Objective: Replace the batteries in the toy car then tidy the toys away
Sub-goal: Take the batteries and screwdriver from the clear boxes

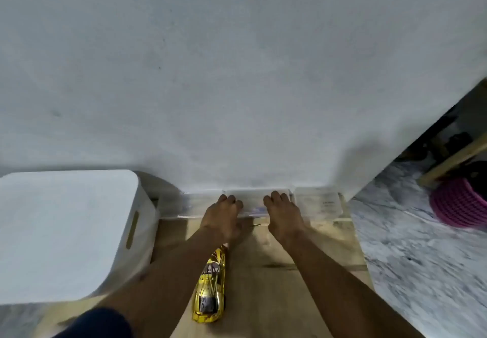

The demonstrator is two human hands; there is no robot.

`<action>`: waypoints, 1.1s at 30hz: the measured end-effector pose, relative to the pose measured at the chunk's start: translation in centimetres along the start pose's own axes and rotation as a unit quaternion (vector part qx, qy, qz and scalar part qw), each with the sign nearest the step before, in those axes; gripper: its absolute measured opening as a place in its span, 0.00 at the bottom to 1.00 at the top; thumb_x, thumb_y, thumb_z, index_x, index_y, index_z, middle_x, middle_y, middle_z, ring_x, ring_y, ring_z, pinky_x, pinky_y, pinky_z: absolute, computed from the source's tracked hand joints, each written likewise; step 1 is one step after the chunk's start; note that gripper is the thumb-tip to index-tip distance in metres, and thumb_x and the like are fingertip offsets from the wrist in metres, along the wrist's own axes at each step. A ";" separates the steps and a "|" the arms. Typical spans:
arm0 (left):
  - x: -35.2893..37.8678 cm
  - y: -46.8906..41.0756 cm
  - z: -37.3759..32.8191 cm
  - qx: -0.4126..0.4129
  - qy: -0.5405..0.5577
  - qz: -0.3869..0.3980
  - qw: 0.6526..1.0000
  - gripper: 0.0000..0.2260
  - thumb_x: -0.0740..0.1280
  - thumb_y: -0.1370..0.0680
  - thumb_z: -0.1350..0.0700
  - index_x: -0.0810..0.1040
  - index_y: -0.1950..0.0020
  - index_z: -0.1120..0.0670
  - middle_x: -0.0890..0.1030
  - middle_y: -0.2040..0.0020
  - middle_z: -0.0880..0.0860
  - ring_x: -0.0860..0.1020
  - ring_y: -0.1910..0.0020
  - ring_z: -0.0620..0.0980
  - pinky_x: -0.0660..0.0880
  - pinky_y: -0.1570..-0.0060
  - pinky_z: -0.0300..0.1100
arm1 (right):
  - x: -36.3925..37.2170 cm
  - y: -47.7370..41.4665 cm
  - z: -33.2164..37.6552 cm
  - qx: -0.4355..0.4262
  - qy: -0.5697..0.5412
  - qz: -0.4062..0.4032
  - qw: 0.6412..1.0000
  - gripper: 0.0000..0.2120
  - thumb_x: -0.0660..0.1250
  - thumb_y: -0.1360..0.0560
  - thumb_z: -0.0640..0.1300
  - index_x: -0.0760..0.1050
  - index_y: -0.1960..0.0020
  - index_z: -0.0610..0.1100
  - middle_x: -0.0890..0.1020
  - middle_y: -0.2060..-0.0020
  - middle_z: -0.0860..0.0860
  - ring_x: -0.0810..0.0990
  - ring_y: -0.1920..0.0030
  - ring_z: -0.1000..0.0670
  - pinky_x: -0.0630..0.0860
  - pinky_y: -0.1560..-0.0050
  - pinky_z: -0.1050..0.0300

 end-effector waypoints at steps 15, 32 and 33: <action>0.6 -1.4 -2.3 -0.022 -0.115 -0.005 0.993 0.16 0.64 0.20 0.58 0.72 0.31 0.57 0.73 0.35 0.58 0.71 0.35 0.58 0.76 0.43 0.48 | 0.0 -1.3 0.9 -0.030 0.047 0.007 0.998 0.26 0.68 0.27 0.34 0.66 0.30 0.41 0.70 0.35 0.42 0.70 0.35 0.41 0.74 0.41 0.50; -4.1 -2.7 -2.0 0.017 -0.072 0.000 0.997 0.19 0.68 0.24 0.49 0.76 0.36 0.56 0.78 0.40 0.56 0.78 0.43 0.58 0.75 0.45 0.49 | -1.9 -0.6 -0.8 -0.019 0.043 -0.063 0.997 0.37 0.80 0.40 0.48 0.70 0.35 0.48 0.75 0.38 0.43 0.76 0.41 0.40 0.76 0.48 0.40; -4.7 -2.8 -1.7 0.006 -0.051 -0.009 0.999 0.19 0.68 0.24 0.49 0.76 0.36 0.55 0.79 0.39 0.56 0.79 0.42 0.57 0.75 0.45 0.48 | -2.1 -0.1 -1.2 -0.028 0.022 -0.092 0.995 0.35 0.81 0.43 0.52 0.73 0.39 0.49 0.78 0.42 0.45 0.79 0.45 0.42 0.78 0.52 0.43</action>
Point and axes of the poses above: each hand's wrist, its own y-axis away from the middle knuckle, its own x-axis out of the palm, z = x × y, the point moved 5 cm from there along -y, towards the middle knuckle
